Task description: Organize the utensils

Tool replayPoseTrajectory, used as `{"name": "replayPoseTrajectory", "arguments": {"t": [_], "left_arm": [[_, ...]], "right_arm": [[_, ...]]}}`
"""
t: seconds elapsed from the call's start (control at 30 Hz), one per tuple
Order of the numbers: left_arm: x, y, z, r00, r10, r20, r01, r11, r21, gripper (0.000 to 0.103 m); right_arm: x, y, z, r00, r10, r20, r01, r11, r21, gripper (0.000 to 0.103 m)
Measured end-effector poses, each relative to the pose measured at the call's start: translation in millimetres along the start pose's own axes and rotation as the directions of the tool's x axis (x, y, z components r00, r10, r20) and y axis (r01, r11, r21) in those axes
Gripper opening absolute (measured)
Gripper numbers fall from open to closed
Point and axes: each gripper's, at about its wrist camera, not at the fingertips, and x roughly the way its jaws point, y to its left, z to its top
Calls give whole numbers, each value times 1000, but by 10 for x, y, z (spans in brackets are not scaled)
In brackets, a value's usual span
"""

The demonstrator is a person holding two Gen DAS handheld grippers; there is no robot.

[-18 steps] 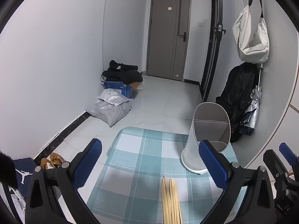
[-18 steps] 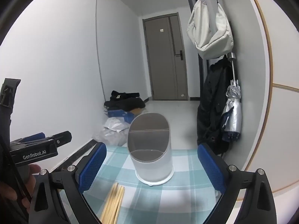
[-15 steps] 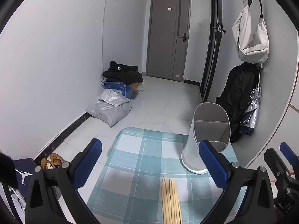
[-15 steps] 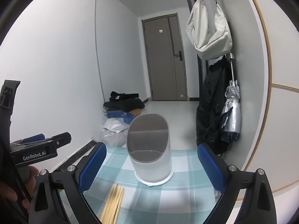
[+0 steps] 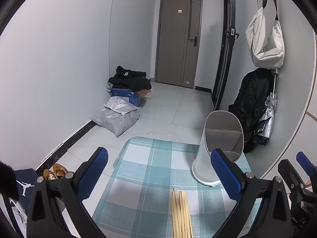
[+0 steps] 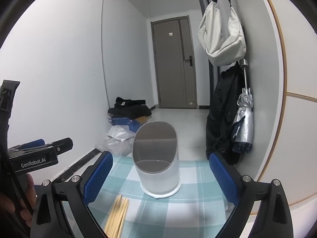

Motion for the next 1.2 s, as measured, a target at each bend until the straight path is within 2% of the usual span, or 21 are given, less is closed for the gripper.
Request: {"name": "replayPoseTrajectory", "arguments": {"t": [1.0, 1.2], "left_arm": [[20, -14, -9, 1000, 0, -5, 0, 1000, -13, 102], [38, -16, -26, 1000, -7, -25, 6, 1000, -16, 102]], "right_arm": [[-24, -4, 11, 1000, -6, -1, 6, 1000, -1, 98], [-36, 9, 1, 1000, -11, 1, 11, 1000, -4, 98]]}}
